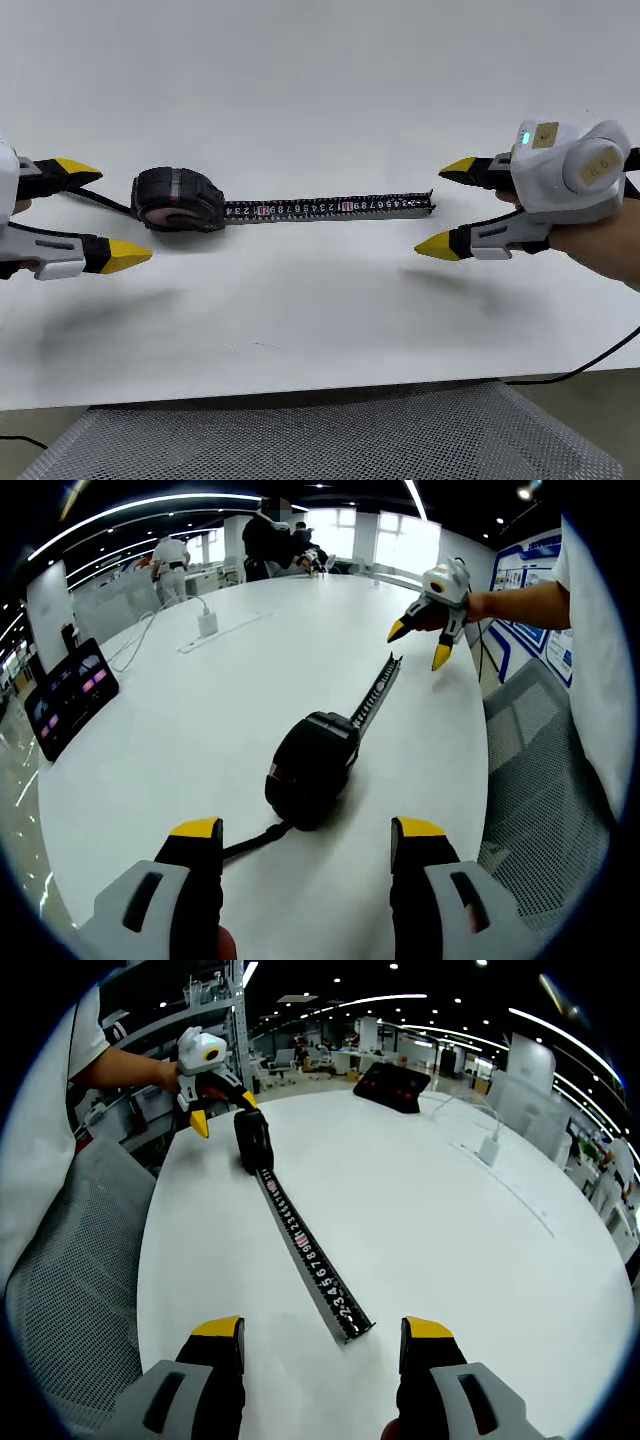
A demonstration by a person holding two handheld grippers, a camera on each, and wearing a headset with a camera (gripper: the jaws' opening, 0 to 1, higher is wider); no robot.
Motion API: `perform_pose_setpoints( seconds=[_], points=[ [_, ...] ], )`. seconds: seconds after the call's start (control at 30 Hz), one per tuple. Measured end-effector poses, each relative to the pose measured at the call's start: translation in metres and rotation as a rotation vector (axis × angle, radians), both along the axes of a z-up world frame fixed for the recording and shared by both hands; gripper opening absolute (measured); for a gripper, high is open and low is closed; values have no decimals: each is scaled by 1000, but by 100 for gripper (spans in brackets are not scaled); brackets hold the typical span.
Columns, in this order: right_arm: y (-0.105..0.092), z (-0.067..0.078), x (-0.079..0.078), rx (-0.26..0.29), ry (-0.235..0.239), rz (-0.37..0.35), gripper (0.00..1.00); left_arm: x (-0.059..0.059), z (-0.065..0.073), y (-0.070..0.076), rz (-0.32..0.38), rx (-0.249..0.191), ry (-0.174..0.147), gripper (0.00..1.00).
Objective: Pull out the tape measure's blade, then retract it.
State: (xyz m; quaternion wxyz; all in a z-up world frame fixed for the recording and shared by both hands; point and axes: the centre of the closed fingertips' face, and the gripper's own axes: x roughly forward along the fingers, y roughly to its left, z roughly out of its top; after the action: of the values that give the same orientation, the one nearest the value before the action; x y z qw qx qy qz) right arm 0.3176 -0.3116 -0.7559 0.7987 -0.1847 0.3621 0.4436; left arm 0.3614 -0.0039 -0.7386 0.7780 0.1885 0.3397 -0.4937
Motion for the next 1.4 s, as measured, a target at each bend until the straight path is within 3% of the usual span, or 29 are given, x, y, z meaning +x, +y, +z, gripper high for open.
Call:
perform_pose_setpoints(
  seconds=[0.33, 0.57, 0.8, 1.4],
  points=[
    [0, 6, -14, 44, -28, -95, 64, -10, 3, 7, 111, -41, -41, 66],
    [4, 8, -22, 65, -45, -138, 65, -19, 1, 9, 150, -52, -51, 66],
    [7, 13, -28, 78, -62, -157, 66, -29, 0, 5, 175, -80, -33, 67],
    [9, -2, -44, 90, -69, -223, 68, -51, -13, -2, 197, -111, -37, 68]
  ],
)
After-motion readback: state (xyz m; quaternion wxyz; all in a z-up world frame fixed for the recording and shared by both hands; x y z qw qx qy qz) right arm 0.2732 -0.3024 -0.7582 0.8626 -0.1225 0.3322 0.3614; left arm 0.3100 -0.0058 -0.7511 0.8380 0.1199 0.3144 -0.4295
